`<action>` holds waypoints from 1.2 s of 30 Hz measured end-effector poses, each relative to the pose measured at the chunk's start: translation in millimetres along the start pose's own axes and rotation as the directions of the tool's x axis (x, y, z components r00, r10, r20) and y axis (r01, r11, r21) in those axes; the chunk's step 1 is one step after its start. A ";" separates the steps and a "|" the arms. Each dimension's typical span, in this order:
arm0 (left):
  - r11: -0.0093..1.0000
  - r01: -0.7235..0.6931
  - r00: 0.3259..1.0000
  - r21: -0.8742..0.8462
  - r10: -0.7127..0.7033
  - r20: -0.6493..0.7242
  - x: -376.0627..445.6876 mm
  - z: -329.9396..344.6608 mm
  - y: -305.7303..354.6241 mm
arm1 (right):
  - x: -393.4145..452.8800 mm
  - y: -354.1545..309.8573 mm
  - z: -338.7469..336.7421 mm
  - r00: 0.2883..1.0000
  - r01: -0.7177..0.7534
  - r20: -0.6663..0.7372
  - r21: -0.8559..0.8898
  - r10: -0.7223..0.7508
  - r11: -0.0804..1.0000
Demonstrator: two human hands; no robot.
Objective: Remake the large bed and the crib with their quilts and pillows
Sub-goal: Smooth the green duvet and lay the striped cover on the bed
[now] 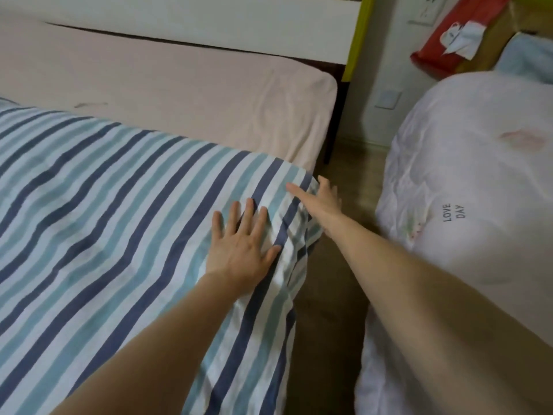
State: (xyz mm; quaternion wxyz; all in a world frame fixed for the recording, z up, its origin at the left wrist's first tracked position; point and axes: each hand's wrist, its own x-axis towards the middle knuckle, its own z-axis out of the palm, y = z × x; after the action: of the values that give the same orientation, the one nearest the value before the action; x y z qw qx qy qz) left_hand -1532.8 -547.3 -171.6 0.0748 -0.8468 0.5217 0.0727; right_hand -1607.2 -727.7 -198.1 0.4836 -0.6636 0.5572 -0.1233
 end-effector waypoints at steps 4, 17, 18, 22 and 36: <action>0.999 -0.043 0.998 0.031 0.042 0.035 -1.3 -1.8 -3.6 | 7.1 0.3 15.8 0.975 -0.125 0.189 0.021 0.119 0.992; 0.996 -0.020 0.997 0.087 0.026 -0.067 -16.8 9.6 -12.6 | -46.8 1.0 17.0 0.892 0.220 -0.377 -0.124 -0.251 0.968; 0.998 -0.001 0.995 0.056 0.007 -0.098 -24.0 13.3 -16.5 | -63.4 2.4 27.7 0.872 0.394 -0.257 -0.139 -0.418 0.908; 0.988 0.115 0.990 -0.101 -0.122 -0.069 -83.3 24.8 -44.4 | -98.2 55.0 69.8 0.913 0.376 0.295 -0.346 -0.280 0.860; 0.910 0.374 0.877 -0.178 -0.284 0.388 -424.1 45.3 -167.0 | -390.6 38.0 138.6 0.769 0.629 0.485 -0.691 -0.417 0.357</action>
State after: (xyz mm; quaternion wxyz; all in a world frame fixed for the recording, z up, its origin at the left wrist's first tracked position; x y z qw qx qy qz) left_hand -1574.4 -93.8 -122.1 0.0723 -0.8991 0.3336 0.2741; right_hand -1669.5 -318.9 -150.7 0.1075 -0.9602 0.2449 0.0802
